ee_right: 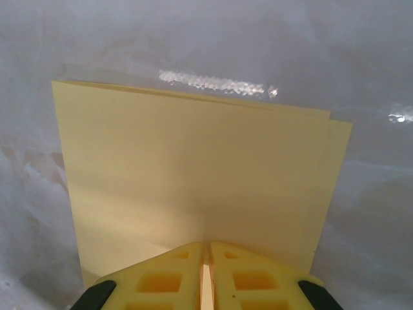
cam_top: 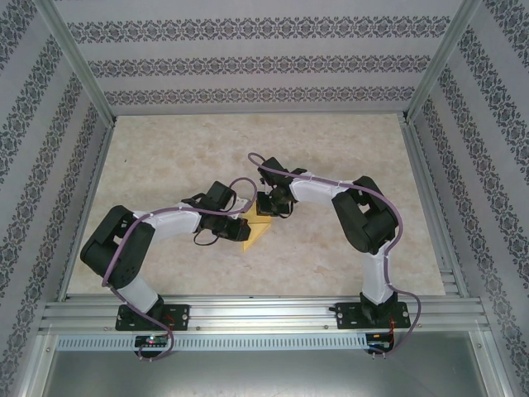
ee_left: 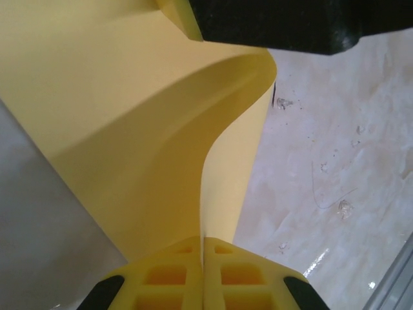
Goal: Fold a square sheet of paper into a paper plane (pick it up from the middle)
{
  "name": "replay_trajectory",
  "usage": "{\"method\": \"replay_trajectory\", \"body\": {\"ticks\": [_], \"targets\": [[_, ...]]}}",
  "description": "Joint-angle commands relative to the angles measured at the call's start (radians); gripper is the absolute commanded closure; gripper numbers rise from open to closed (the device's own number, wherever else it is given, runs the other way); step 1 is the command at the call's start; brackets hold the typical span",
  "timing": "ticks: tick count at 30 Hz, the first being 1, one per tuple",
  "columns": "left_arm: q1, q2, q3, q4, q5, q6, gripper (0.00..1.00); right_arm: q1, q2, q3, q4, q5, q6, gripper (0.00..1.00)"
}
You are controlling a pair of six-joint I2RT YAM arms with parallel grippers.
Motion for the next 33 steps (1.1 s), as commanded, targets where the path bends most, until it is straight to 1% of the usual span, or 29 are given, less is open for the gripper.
{"method": "replay_trajectory", "body": {"ticks": [1, 7, 15, 24, 31, 33], "targets": [[0.022, 0.009, -0.018, 0.055, 0.041, -0.044, 0.93, -0.006, 0.021, 0.006, -0.043, 0.038, 0.001, 0.87], [0.036, 0.006, -0.017, 0.022, -0.023, -0.023, 0.93, -0.006, 0.026, 0.011, -0.046, 0.037, 0.0, 0.87], [0.04, 0.03, -0.002, 0.025, 0.017, -0.009, 0.92, -0.007, 0.029, 0.011, -0.046, 0.037, 0.002, 0.87], [0.041, 0.036, -0.006, 0.028, -0.015, -0.01, 0.92, -0.006, 0.024, 0.01, -0.049, 0.038, 0.002, 0.86], [0.042, 0.029, 0.018, 0.023, 0.012, 0.012, 0.9, -0.006, 0.027, 0.003, -0.046, 0.038, 0.006, 0.86], [0.041, 0.029, 0.023, 0.011, -0.006, 0.021, 0.9, -0.006, 0.027, 0.0, -0.046, 0.038, 0.006, 0.86]]}}
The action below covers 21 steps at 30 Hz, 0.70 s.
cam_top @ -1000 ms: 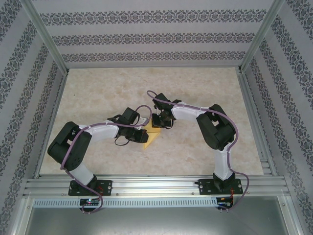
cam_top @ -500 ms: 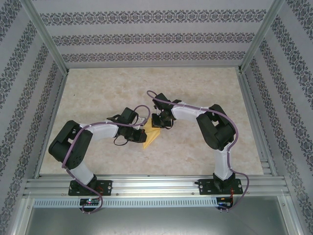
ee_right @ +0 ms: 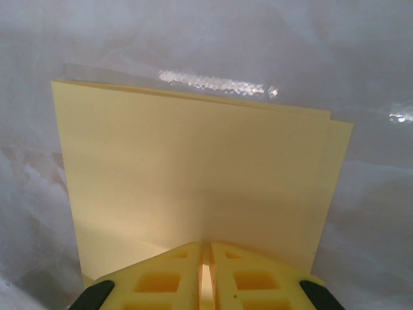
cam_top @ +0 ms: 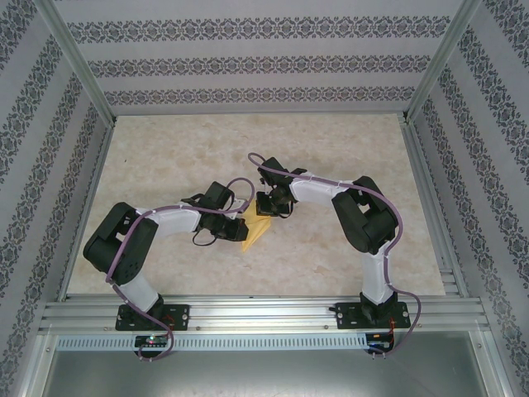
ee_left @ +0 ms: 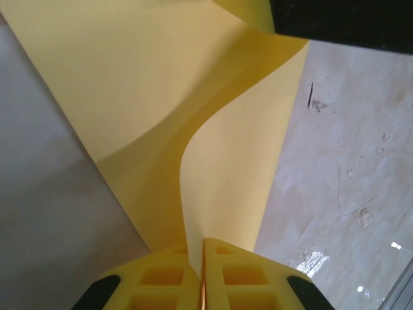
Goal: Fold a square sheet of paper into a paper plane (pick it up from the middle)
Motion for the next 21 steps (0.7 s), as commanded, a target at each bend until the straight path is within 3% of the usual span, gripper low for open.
{"method": "replay_trajectory", "body": {"ticks": [1, 21], "targets": [[0.016, -0.002, 0.028, 0.001, -0.007, 0.039, 0.9, -0.007, 0.026, 0.0, -0.046, 0.038, 0.005, 0.86], [0.015, 0.038, 0.029, 0.002, -0.02, 0.057, 0.89, -0.004, 0.017, 0.003, -0.037, 0.025, 0.017, 0.85]]}}
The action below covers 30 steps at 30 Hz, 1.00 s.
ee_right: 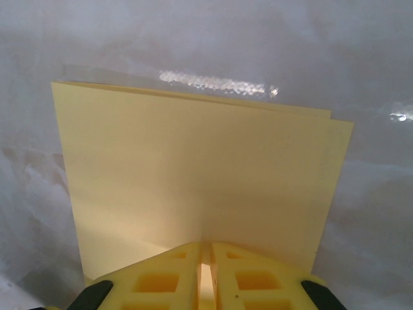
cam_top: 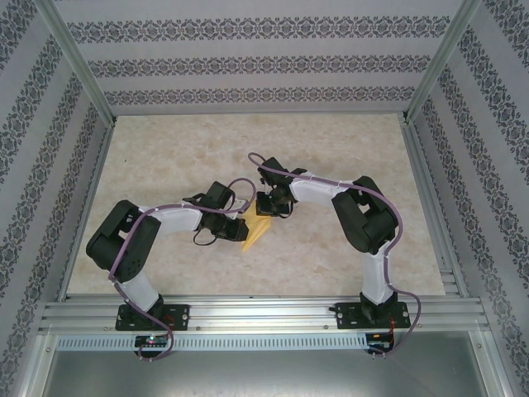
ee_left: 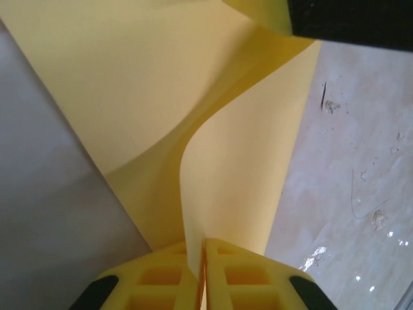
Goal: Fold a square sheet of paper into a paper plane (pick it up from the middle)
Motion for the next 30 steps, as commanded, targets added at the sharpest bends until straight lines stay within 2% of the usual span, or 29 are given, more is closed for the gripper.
{"method": "replay_trajectory", "body": {"ticks": [1, 22, 30], "targets": [[0.014, 0.007, 0.019, 0.007, -0.01, 0.031, 0.89, -0.004, 0.019, 0.002, -0.039, 0.025, 0.011, 0.85], [0.014, -0.045, -0.002, 0.045, 0.003, 0.043, 0.88, -0.005, 0.029, -0.022, -0.032, 0.028, 0.018, 0.86], [0.013, 0.007, -0.004, 0.024, -0.004, 0.044, 0.88, -0.004, 0.031, -0.017, -0.033, 0.028, 0.017, 0.86]]}}
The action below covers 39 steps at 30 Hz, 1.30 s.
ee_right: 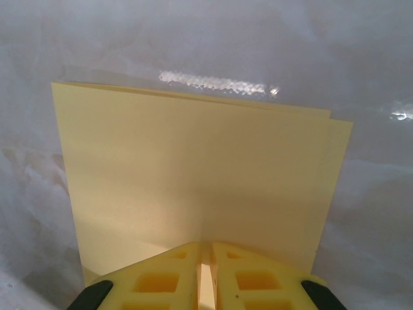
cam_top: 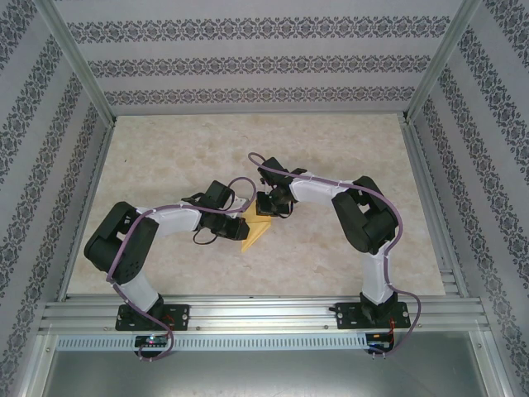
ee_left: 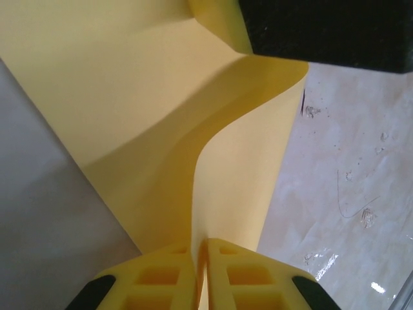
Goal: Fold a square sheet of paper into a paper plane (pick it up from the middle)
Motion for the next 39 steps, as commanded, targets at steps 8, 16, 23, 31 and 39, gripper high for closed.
{"method": "replay_trajectory", "body": {"ticks": [8, 16, 23, 31, 39], "targets": [[0.014, 0.062, -0.003, 0.009, -0.01, 0.02, 0.88, -0.006, 0.013, 0.004, -0.025, 0.006, 0.025, 0.83], [0.014, 0.074, 0.005, 0.006, 0.003, 0.031, 0.89, -0.049, -0.171, -0.07, 0.064, 0.039, 0.106, 0.78], [0.014, 0.077, 0.009, 0.006, 0.018, 0.034, 0.88, -0.054, -0.33, -0.299, 0.298, -0.081, 0.247, 0.85], [0.013, 0.079, 0.01, 0.006, 0.019, 0.038, 0.88, 0.04, -0.333, -0.351, 0.355, -0.068, 0.333, 0.9], [0.014, 0.08, 0.013, 0.004, 0.022, 0.039, 0.88, 0.061, -0.249, -0.339, 0.358, -0.09, 0.353, 0.92]]}}
